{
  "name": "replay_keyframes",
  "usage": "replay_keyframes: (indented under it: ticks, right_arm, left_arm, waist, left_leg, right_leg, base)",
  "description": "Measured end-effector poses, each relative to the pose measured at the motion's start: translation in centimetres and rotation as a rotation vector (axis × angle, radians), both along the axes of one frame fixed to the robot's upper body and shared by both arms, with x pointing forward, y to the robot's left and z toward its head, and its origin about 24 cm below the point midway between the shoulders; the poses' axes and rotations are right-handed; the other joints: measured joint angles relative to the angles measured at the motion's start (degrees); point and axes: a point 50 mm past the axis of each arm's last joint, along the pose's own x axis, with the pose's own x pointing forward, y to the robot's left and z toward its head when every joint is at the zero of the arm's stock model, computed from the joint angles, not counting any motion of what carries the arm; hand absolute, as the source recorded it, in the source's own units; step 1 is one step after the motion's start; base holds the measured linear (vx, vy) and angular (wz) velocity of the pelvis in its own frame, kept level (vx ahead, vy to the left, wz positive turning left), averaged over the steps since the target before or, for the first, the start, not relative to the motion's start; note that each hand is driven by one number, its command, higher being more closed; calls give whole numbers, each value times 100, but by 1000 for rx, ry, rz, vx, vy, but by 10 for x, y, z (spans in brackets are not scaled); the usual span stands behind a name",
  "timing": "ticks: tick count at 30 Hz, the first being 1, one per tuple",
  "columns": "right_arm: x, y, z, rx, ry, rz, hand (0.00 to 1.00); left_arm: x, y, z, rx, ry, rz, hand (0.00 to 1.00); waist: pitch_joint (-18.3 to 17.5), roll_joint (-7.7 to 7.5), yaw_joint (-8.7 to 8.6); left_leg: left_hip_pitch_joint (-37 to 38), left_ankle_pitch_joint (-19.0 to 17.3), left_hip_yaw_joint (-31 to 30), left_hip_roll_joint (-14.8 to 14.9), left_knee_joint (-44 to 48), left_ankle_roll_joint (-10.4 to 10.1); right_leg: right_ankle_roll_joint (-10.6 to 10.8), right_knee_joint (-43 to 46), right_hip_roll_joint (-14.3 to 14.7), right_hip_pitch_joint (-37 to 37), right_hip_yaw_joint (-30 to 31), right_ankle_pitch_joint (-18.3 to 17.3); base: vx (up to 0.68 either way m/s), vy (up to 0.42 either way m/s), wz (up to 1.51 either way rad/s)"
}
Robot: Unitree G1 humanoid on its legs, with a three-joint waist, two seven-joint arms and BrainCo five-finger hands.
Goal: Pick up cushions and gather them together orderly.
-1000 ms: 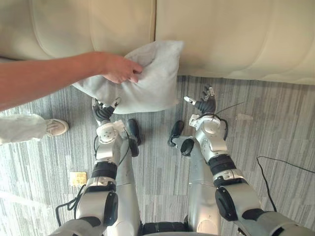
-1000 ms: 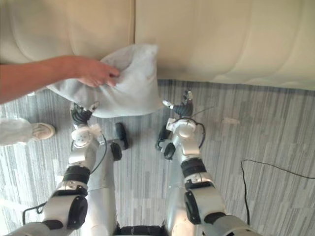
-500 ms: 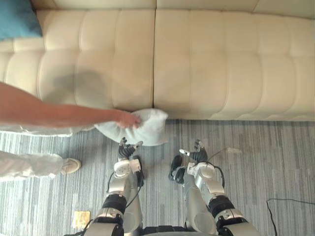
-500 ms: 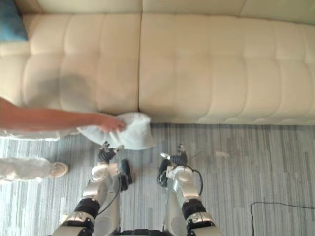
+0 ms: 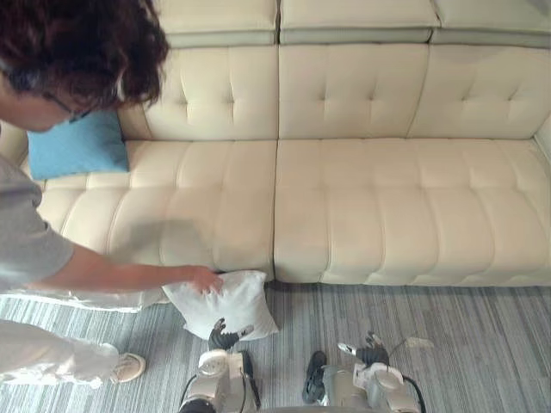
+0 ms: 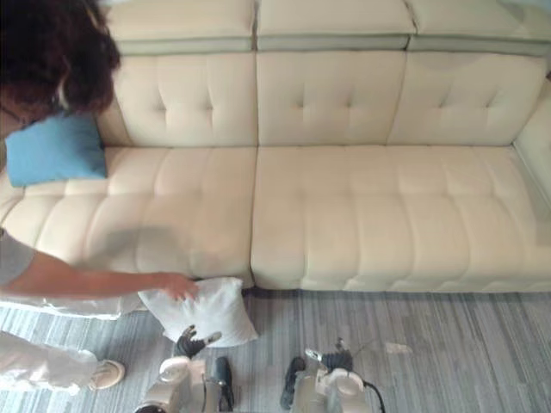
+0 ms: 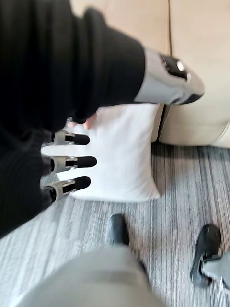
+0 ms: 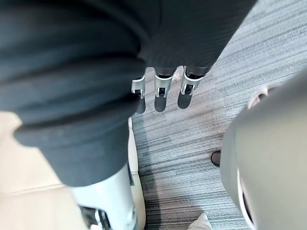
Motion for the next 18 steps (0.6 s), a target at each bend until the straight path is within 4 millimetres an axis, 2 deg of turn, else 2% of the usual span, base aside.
replay_keyframes:
  ticks: [5,11,18]
  right_arm:
    - [-7,-5,-4,14,29,-27,0]
    - [-14,-9,-8,18,59,-43,0]
    - [-22,-12,-11,19,91,-62,0]
  left_arm:
    - [-7,2,-3,6,25,-5,0]
    - [-12,4,-6,7,41,-3,0]
    - [-19,15,-7,24,58,-8,0]
  waist:
    - [-116,10,10]
    - [-235,60,14]
    - [-267,37,33]
  left_leg:
    - [185,1,-51,-67,-26,2]
    - [265,3,-225,-108,-165,4]
    - [435,36,-281,-159,-312,57]
  right_leg:
    - [102,-448,38,415,-14,179]
    - [127,-960,138,638,4,462]
    - [174,-1625,235,995,52,824]
  base:
    - [71,32,3]
    - [-11,22,1]
    - [-54,16,-3]
